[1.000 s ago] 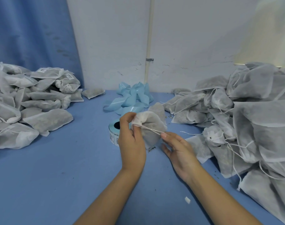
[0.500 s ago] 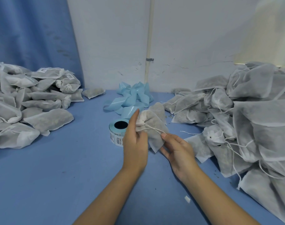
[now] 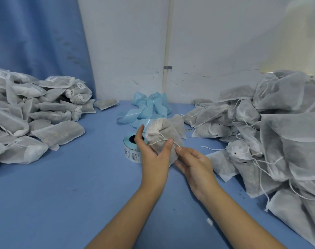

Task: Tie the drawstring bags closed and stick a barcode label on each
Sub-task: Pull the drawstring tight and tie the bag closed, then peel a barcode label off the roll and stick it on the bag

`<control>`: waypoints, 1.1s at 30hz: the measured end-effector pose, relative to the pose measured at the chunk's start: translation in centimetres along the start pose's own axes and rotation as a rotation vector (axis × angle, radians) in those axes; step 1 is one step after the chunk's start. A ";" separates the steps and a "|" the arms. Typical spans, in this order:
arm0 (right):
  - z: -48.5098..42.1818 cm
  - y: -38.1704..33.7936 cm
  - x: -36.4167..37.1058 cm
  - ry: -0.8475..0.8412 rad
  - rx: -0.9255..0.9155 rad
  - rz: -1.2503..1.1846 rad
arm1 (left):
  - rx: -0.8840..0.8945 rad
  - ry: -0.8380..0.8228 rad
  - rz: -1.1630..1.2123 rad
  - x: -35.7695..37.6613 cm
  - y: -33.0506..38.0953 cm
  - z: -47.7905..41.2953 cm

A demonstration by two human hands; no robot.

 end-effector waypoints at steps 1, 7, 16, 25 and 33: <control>0.0 0.0 0.2 -0.008 0.003 0.000 | -0.036 -0.003 0.007 0.0 -0.3 -0.1; -0.5 -0.1 0.5 -0.023 -0.040 0.091 | -0.080 0.035 0.043 -1.1 -0.1 -0.9; -0.9 0.1 4.5 -0.258 -0.474 1.288 | -0.009 -0.019 0.018 -3.1 0.7 -1.6; 0.1 -1.2 5.8 -0.258 -0.670 1.431 | -0.110 -0.109 -0.203 -3.9 -1.3 -1.6; 0.6 -3.7 4.4 -0.013 -0.811 1.485 | -0.025 -0.260 -0.486 -2.5 -1.5 -1.4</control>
Point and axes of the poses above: each hand's wrist, its own z-axis away from the middle knuckle, its own x-axis out of the palm, y = z × x, the point moved 10 cm from there along -z, towards the middle knuckle, and after that the axes turned 7 degrees about -z, right-handed, at the moved point
